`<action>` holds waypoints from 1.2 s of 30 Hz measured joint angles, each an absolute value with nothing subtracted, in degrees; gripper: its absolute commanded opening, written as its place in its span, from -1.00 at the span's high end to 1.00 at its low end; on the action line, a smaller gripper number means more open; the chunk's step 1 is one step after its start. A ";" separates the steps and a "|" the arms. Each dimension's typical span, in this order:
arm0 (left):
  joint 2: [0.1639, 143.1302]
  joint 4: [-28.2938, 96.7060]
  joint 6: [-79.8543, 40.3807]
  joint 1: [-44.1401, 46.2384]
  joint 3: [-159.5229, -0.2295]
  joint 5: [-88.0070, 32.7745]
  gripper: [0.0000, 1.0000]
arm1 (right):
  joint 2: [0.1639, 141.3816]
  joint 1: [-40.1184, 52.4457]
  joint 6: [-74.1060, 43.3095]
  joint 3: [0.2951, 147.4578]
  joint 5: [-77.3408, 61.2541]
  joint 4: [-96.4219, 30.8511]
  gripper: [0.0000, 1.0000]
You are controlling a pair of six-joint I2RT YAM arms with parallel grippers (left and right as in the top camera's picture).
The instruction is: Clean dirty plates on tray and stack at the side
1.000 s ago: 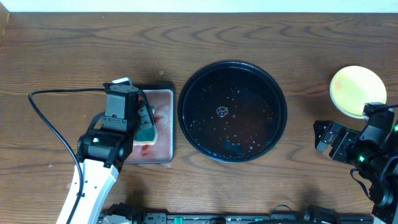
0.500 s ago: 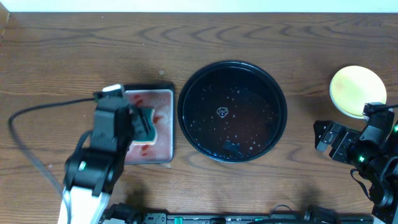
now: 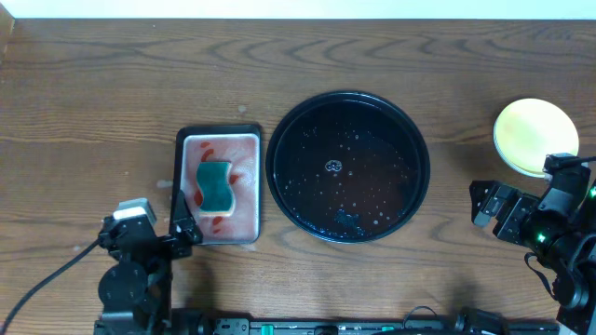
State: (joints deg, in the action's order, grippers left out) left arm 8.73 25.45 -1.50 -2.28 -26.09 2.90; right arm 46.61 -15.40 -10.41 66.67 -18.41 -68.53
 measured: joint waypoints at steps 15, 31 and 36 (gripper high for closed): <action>1.10 10.17 2.66 -7.40 -4.97 -6.33 -0.86 | 46.61 -15.40 -10.41 66.67 -18.41 -68.55 -0.99; 0.62 9.58 2.37 -7.40 -4.45 -6.33 -0.86 | 46.61 -15.40 -10.41 66.67 -18.44 -68.55 -0.99; 0.62 9.58 2.37 -7.40 -4.45 -6.33 -0.86 | 46.61 -15.40 -10.41 66.67 -18.41 -68.53 -0.98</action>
